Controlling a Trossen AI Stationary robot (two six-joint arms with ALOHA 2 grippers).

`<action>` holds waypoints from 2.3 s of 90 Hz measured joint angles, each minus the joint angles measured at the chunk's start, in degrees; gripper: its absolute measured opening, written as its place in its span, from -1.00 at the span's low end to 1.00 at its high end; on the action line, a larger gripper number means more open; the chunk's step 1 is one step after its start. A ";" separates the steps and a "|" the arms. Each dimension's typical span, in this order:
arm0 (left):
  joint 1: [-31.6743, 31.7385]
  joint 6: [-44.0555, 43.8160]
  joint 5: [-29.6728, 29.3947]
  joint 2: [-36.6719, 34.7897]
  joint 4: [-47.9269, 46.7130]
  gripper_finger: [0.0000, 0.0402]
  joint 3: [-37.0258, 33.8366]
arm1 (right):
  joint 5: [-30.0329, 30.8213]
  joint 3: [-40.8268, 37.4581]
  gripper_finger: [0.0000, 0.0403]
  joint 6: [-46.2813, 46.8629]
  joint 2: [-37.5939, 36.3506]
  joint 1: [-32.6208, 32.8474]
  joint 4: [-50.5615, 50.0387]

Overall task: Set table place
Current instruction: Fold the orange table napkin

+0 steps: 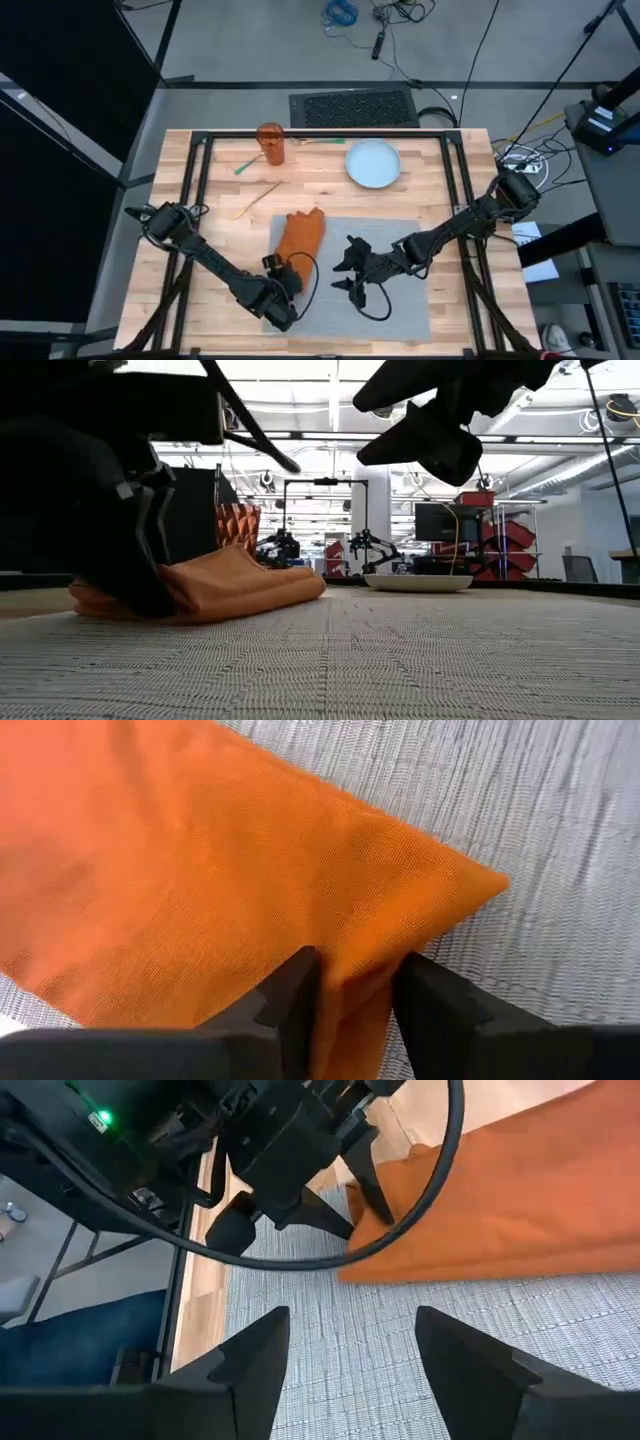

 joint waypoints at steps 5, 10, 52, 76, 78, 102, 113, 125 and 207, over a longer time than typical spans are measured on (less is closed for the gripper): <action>0.00 0.20 0.01 0.69 0.26 -0.40 0.07 | 0.00 0.02 0.01 0.00 0.00 0.09 0.24; -0.02 0.27 -0.09 1.19 0.24 -0.35 0.15 | -0.02 0.00 0.01 0.00 -0.02 0.18 0.23; 0.55 3.42 -2.70 2.23 -0.39 -0.95 0.04 | -0.01 0.02 0.01 -0.33 0.00 0.68 1.57; -0.36 2.76 -4.21 2.54 -8.74 -1.00 2.01 | 0.00 0.02 0.01 -0.63 -0.01 0.72 1.95; -0.39 2.50 -4.19 2.54 -9.66 -1.00 2.23 | -0.01 0.02 0.01 -0.64 -0.02 0.72 1.94; -2.09 -1.55 -5.54 2.58 -15.07 -1.00 5.16 | 0.03 0.03 0.01 -0.67 0.09 0.72 1.93; -2.40 -1.78 -6.99 2.58 -18.35 -1.00 7.82 | 0.18 0.07 0.01 0.08 1.52 0.72 1.95; -2.43 -4.04 -6.93 2.47 -23.37 -1.00 9.25 | -0.26 0.07 0.01 1.59 3.79 0.87 2.09; -7.75 -23.99 -0.93 2.36 -26.91 -1.00 8.96 | 1.58 0.07 0.01 3.45 5.71 1.49 -1.88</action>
